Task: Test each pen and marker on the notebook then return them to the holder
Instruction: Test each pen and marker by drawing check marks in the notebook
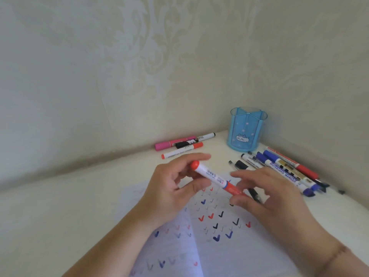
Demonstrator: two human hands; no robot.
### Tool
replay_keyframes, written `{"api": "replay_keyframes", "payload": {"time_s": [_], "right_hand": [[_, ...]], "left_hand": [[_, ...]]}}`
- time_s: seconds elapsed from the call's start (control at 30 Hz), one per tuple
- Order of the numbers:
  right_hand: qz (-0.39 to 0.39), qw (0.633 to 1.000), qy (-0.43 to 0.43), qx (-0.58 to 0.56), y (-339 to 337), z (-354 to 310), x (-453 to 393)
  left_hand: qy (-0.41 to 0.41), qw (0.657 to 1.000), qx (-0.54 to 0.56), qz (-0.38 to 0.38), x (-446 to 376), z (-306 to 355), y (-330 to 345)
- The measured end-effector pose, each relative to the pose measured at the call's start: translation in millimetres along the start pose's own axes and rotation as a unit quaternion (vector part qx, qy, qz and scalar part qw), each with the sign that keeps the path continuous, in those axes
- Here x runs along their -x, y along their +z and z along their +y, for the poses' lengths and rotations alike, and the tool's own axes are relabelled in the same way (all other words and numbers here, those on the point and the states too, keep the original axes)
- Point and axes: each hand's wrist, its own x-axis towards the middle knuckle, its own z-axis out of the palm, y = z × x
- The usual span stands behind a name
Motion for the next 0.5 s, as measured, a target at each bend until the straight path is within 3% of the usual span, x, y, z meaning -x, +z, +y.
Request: {"api": "replay_keyframes", "payload": {"time_s": [0.1, 0.17, 0.3, 0.43, 0.5], "right_hand": [[0.04, 0.998, -0.038, -0.041, 5.3, -2.6, -1.6], [0.077, 0.985, 0.012, -0.154, 3.3, -5.1, -2.8], [0.072, 0.928, 0.078, -0.356, -1.5, -11.8, -1.2], [0.004, 0.946, 0.082, -0.314, -0.7, -20.2, 1.6], [-0.016, 0.944, 0.081, -0.319, -2.1, -21.6, 2.4]], "left_hand": [[-0.034, 0.994, 0.055, -0.085, 0.8, 1.6, 7.5], [-0.045, 0.995, 0.016, -0.084, 0.3, 0.4, 8.8], [-0.027, 0.993, -0.095, -0.065, -0.7, -1.9, 6.7], [-0.021, 0.984, -0.144, -0.107, -1.2, -2.2, 9.2], [-0.009, 0.983, -0.159, -0.094, -1.1, -5.3, 8.8]]}}
